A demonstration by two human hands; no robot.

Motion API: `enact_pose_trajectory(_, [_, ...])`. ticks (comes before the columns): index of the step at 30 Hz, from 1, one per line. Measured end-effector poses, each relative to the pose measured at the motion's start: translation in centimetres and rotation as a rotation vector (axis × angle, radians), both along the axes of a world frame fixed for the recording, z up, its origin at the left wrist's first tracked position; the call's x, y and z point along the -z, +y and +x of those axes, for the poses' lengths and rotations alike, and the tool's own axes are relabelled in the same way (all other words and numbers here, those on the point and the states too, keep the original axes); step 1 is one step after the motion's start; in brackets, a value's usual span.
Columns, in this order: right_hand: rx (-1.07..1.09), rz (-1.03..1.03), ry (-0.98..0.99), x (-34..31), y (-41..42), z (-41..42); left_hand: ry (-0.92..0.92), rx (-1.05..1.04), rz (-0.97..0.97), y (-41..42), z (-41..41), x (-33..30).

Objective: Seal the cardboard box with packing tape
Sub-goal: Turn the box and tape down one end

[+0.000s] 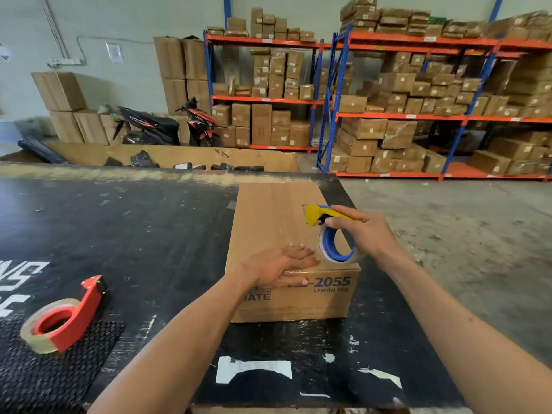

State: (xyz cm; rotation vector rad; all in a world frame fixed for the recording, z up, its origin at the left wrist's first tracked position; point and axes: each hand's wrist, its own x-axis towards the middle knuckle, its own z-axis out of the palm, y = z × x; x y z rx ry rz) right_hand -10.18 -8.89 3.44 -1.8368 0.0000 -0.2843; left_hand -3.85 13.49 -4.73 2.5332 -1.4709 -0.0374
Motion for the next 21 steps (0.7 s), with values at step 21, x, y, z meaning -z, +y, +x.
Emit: enact_pose_trajectory(21, [-0.114,-0.704,-0.652,1.5,0.3,-1.9,1.418,-0.664,-1.357,1.3,-5.5,-9.3])
